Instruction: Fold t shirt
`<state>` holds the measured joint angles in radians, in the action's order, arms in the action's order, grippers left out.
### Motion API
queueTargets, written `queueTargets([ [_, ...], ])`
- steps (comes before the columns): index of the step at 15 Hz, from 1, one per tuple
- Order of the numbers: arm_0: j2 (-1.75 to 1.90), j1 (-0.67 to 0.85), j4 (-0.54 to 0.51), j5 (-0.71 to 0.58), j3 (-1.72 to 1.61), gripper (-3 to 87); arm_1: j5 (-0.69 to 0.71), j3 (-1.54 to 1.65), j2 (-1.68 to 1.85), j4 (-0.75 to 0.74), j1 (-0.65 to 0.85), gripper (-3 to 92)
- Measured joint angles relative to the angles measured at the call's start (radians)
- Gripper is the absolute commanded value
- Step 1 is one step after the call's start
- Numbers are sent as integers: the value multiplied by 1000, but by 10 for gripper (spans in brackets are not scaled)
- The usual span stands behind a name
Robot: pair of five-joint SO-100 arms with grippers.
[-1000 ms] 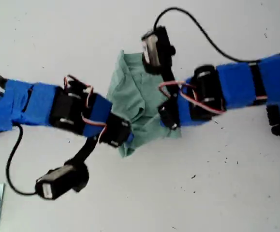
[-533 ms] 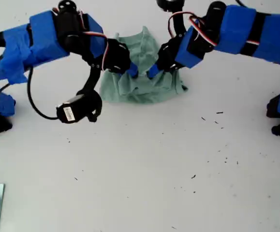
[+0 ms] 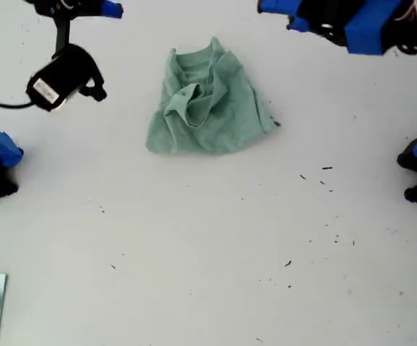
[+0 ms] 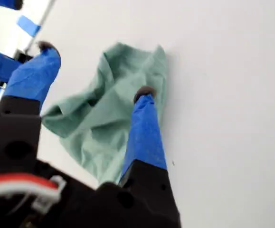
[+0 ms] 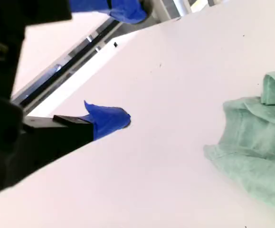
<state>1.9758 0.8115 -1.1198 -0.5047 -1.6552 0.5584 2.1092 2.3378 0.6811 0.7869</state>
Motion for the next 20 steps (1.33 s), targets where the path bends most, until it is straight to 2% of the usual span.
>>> queueTargets([
  [1,126,0,80,6,-175,229,21,123,141,60,-6,262],
  [3,410,-40,184,18,-505,62,41,394,476,193,-61,205],
  [4,583,-100,221,58,-678,16,38,517,666,285,-94,157],
  [6,1045,-302,275,192,-1071,-1,-29,726,1040,492,-183,128],
  [8,1502,-442,152,350,-1378,7,-97,857,1146,541,-298,99],
  [9,1574,-480,140,379,-1434,42,-138,893,1146,563,-308,87],
  [12,1612,-522,112,402,-1560,54,-179,934,1157,640,-307,89],
  [13,1618,-523,103,333,-1572,54,-216,934,1161,640,-310,89],
  [14,1620,-525,98,299,-1575,54,-204,934,1161,640,-295,84],
  [16,1620,-526,98,291,-1577,54,89,934,1161,650,-298,79],
  [17,1620,-526,98,291,-1577,54,178,934,1163,650,-311,79],
  [20,1620,-526,98,291,-1577,54,216,934,1163,650,-310,79],
])
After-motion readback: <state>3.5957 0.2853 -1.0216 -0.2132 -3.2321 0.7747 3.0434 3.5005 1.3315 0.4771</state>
